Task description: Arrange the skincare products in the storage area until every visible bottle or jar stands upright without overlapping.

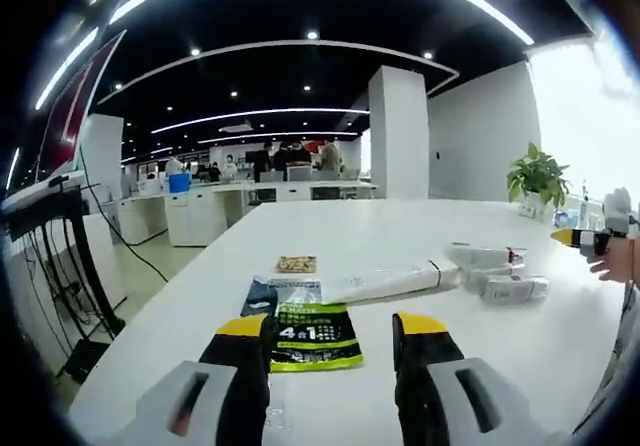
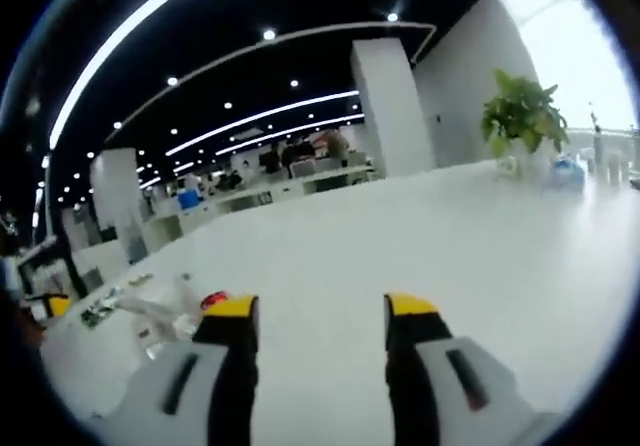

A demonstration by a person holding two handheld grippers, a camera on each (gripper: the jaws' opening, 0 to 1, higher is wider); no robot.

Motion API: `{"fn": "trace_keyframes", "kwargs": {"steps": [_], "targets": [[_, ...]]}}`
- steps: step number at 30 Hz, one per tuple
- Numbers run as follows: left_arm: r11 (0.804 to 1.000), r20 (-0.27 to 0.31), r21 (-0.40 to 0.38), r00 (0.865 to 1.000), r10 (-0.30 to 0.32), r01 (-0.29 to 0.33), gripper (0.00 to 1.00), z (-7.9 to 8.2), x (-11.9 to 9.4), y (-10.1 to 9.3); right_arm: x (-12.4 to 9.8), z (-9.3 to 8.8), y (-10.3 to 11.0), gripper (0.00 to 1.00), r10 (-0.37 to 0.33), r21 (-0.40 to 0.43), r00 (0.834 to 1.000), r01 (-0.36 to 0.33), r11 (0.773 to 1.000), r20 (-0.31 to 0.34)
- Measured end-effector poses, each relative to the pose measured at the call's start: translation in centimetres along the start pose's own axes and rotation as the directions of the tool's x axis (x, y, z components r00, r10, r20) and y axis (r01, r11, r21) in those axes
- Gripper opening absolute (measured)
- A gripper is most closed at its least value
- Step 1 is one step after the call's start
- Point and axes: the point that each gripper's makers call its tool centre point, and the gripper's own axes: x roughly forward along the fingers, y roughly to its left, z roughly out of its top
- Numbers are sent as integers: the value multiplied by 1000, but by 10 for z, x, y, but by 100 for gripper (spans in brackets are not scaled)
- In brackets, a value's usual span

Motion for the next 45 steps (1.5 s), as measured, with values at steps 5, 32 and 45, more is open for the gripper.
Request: {"fn": "trace_keyframes", "kwargs": {"steps": [5,32,45], "targets": [[999,35,-10,998,49,-48,48,-6,1,-9,-4,-20,-8,48,-14,-11,998,14,1000,-53],[970,-52,168,984,-172,178,48,52,47,-17,11,-5,20,47,107,-55,994,-109,993,-38],[947,-79,125,954,-288,297,49,55,77,-55,25,3,39,46,126,51,992,-124,991,-25]]}}
